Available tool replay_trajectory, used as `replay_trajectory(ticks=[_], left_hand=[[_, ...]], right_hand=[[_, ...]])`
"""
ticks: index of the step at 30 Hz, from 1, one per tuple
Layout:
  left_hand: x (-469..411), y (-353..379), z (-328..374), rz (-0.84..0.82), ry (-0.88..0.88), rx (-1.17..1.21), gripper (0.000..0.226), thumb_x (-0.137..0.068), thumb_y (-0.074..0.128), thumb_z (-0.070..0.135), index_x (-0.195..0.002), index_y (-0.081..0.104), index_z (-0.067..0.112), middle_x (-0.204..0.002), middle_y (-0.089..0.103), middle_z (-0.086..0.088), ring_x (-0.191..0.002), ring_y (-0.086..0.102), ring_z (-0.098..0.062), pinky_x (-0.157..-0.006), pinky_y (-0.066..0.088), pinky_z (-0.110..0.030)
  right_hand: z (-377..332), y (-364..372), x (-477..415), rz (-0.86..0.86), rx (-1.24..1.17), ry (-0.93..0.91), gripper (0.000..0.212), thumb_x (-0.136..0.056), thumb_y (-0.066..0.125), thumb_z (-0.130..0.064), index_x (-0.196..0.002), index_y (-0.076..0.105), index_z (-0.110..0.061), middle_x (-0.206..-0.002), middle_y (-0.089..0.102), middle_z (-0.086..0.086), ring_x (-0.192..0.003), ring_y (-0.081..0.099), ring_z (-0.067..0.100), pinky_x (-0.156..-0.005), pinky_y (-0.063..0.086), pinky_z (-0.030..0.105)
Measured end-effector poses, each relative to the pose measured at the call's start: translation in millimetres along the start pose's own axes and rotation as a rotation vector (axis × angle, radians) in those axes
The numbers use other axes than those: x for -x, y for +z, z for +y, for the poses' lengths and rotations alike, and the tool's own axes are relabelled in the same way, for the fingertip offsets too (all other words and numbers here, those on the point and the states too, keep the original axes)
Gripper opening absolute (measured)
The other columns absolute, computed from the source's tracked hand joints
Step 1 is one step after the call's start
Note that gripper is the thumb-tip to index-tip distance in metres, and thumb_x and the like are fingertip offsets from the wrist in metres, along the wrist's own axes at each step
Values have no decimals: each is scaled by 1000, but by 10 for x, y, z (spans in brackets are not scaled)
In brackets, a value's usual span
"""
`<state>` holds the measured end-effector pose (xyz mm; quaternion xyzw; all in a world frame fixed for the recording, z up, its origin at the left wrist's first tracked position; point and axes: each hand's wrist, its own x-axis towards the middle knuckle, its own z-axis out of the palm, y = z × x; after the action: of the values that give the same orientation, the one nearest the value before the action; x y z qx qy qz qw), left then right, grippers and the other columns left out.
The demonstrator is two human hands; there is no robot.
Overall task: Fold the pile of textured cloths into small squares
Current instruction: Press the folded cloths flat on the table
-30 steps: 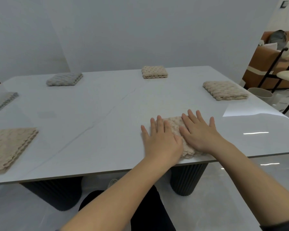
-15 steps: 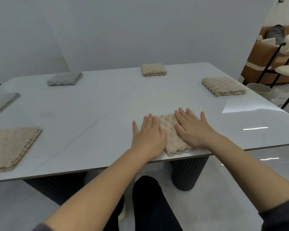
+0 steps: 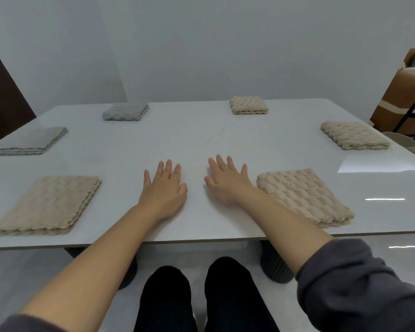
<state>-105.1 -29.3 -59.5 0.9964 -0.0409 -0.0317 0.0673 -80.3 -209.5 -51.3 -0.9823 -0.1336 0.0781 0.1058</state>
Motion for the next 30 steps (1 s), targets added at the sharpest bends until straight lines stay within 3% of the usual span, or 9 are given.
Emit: replay_trajectory(ticks=[11,19,24,27,30], left_hand=[[-266,108,-210,-17,-2,-7,59,-100,12,45,-154,-5,29,-162,-13,2,-148,-14,-17,-119,-7,-48],[-254,165,-234,8,0,7,63,-94,-1,49,-153,-11,29,-161,-18,2,-147,-19,-17,-119,-9,-47],[-237,227,-264,37,9,36,67,-94,10,50,-155,2,26,-163,-5,-2,-150,-8,-20,-120,-1,-50],[-234,204,-263,37,20,59,65,-95,23,45,-155,18,20,-162,10,-7,-150,5,-25,-119,9,-55],[-234,164,-265,-9,27,72,64,-96,30,42,-154,23,17,-161,13,-10,-149,8,-28,-117,13,-57]], right_hand=[[-142,235,-331,63,50,71,61,-100,10,-51,-156,0,-29,-164,-11,0,-149,-16,26,-115,-10,60],[-133,240,-338,26,92,96,62,-98,7,-54,-155,-6,-32,-162,-17,-3,-148,-20,23,-117,-11,56],[-143,279,-326,33,99,113,64,-95,2,-56,-153,-10,-34,-162,-18,-5,-148,-21,23,-118,-10,55],[-156,269,-330,19,72,120,64,-97,8,-54,-155,-2,-31,-163,-10,-2,-149,-16,25,-118,-6,57],[-165,236,-327,-24,45,134,63,-98,15,-52,-156,5,-29,-164,-5,1,-150,-13,26,-117,-3,59]])
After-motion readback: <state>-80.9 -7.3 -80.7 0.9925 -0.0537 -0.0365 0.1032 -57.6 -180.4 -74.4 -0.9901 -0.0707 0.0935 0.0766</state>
